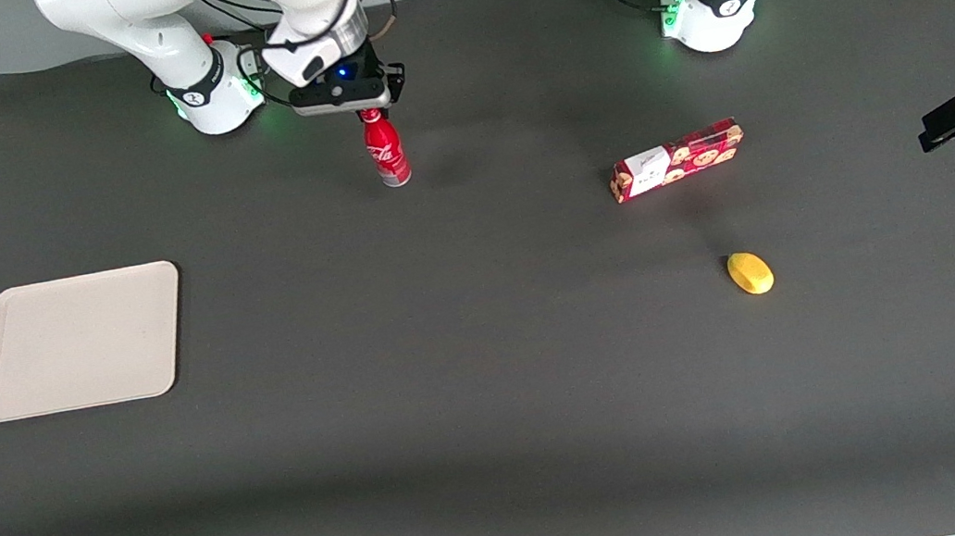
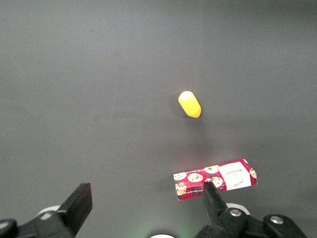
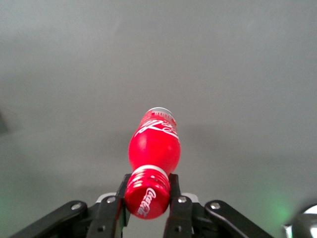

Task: Place coke bottle on tray
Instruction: 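Carry the held bottle over to the white tray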

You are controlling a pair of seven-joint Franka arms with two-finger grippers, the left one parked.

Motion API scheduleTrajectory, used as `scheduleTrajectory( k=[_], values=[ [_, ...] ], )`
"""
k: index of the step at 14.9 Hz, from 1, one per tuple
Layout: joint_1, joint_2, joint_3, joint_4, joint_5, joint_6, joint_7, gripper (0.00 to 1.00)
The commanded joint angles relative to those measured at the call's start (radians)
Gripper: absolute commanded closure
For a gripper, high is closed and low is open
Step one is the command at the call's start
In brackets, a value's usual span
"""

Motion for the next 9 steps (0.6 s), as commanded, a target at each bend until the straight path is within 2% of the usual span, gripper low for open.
scheduleTrajectory(
  k=[1, 4, 6, 9],
  values=[
    [-0.004, 0.04, -0.111, 0.259, -0.056, -0.244, -0.117, 0.85],
    [-0.003, 0.032, -0.28, 0.4, -0.057, -0.462, -0.338, 0.85],
    [-0.003, 0.019, -0.433, 0.448, -0.068, -0.574, -0.545, 0.85],
    [-0.003, -0.012, -0.626, 0.445, -0.179, -0.668, -0.835, 0.85]
  ],
)
